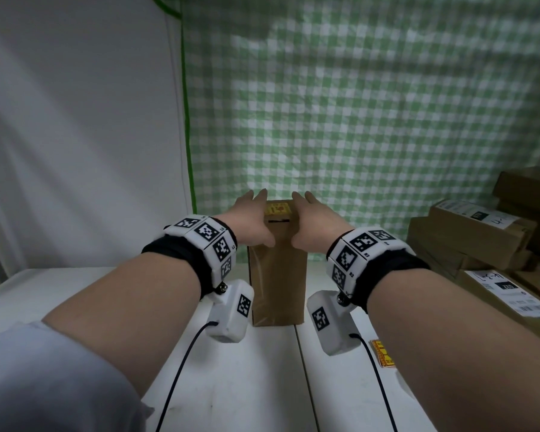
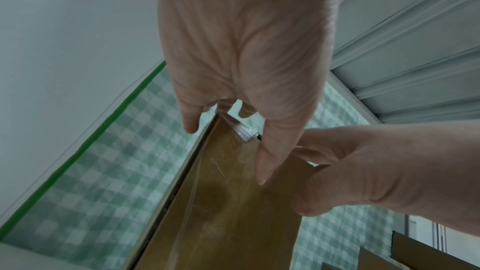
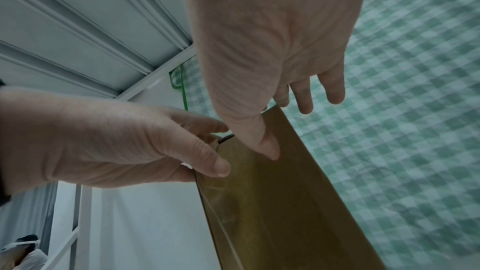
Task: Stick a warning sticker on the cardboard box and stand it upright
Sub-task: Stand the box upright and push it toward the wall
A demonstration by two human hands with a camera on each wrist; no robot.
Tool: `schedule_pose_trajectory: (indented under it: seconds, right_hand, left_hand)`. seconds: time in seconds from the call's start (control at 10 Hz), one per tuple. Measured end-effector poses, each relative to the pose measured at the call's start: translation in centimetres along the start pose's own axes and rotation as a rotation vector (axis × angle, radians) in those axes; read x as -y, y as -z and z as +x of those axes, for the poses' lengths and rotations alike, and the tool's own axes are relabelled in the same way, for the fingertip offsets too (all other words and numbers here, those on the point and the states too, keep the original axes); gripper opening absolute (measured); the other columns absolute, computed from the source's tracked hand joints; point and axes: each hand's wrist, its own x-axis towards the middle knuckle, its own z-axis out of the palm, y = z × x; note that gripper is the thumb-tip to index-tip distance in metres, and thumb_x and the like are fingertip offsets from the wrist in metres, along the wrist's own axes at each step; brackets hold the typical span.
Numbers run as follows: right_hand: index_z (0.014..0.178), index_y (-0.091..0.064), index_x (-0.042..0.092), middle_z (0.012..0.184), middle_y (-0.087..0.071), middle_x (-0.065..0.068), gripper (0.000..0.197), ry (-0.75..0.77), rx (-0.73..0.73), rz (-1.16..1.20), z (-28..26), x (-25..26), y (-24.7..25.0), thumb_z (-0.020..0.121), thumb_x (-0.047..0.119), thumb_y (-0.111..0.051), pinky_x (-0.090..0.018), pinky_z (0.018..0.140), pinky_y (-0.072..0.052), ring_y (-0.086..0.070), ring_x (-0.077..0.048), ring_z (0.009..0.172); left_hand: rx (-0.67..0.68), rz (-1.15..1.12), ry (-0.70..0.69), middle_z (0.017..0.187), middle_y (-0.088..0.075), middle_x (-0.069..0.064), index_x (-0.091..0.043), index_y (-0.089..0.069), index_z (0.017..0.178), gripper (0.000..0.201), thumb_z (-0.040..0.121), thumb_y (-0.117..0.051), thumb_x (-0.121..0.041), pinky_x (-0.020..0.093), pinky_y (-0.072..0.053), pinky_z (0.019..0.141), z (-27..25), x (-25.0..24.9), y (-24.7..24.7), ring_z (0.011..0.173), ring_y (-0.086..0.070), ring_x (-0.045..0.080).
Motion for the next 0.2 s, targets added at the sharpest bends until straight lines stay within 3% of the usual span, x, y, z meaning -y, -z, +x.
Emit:
schedule_pose_trajectory:
  seconds: [0.2]
  right_hand:
    - [0.153,-0.01,0.022,0.162,-0.006,-0.007,0.087,0.019,-0.042,0.018,-0.78,-0.21,0.43,0.08,0.008,-0.055,-0.044,0.099,-0.046,-0.031,-0.03,0.141]
  left_hand:
    - [-0.02,-0.011,0.006,0.16,0.001,0.011,-0.017,0.004,0.151,0.112,0.072,-0.075,-0.029,0.039,-0.024,0.115,-0.44,0.16,0.25,0.147,-0.002,0.025]
